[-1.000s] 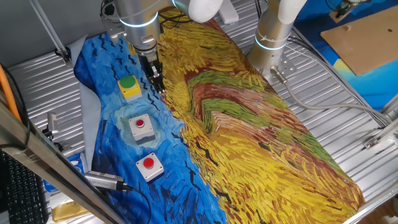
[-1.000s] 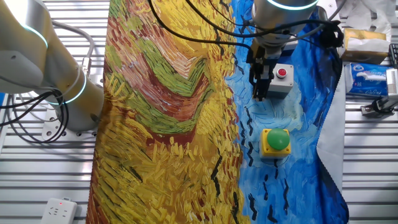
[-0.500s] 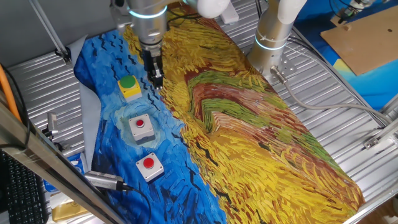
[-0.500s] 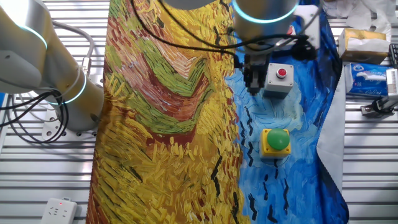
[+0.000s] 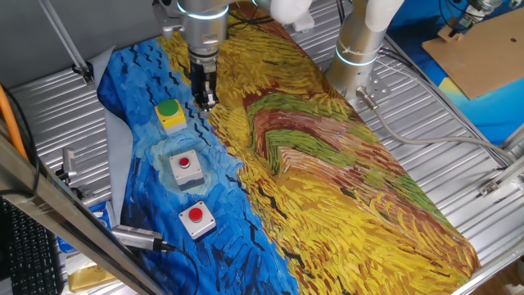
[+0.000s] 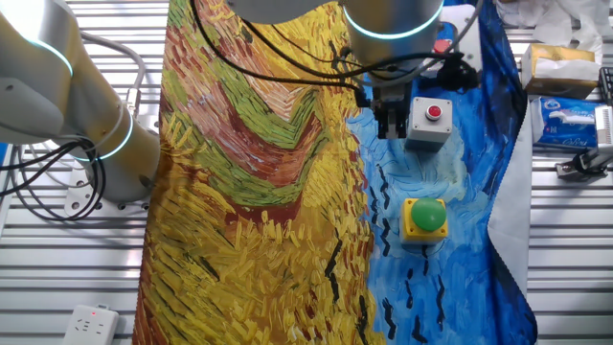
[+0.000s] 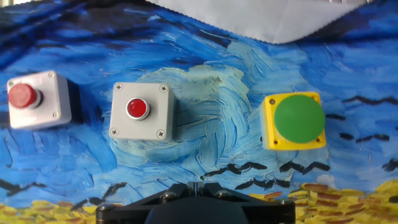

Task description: Press three buttons from left to right in sequence

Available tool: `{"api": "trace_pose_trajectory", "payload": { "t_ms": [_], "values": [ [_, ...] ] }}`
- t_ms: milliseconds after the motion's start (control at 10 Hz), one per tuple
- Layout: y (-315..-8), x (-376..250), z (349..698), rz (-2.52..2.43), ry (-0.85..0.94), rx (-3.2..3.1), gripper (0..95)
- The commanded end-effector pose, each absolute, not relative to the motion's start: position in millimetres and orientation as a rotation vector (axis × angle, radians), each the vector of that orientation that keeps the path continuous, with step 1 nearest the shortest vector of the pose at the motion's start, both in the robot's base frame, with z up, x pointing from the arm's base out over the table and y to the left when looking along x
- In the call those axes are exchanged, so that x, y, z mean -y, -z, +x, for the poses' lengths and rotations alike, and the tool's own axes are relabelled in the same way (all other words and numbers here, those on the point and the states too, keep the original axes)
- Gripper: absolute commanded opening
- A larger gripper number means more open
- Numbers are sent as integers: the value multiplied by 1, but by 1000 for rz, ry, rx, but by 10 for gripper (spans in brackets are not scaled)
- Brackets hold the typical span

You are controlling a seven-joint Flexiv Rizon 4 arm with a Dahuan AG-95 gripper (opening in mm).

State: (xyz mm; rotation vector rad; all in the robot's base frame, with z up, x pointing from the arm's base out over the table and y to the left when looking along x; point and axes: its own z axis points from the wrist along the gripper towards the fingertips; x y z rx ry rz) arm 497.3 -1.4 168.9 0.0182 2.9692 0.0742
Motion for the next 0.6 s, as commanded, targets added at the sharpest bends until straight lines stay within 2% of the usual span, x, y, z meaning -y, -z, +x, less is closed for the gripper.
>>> {"api": "trace_pose_trajectory", "payload": {
  "t_ms": [100, 600],
  "values": [
    [-169, 1, 499, 42, -76, -3003, 0],
    [-169, 1, 499, 47, -75, -3008, 0]
  ]
}}
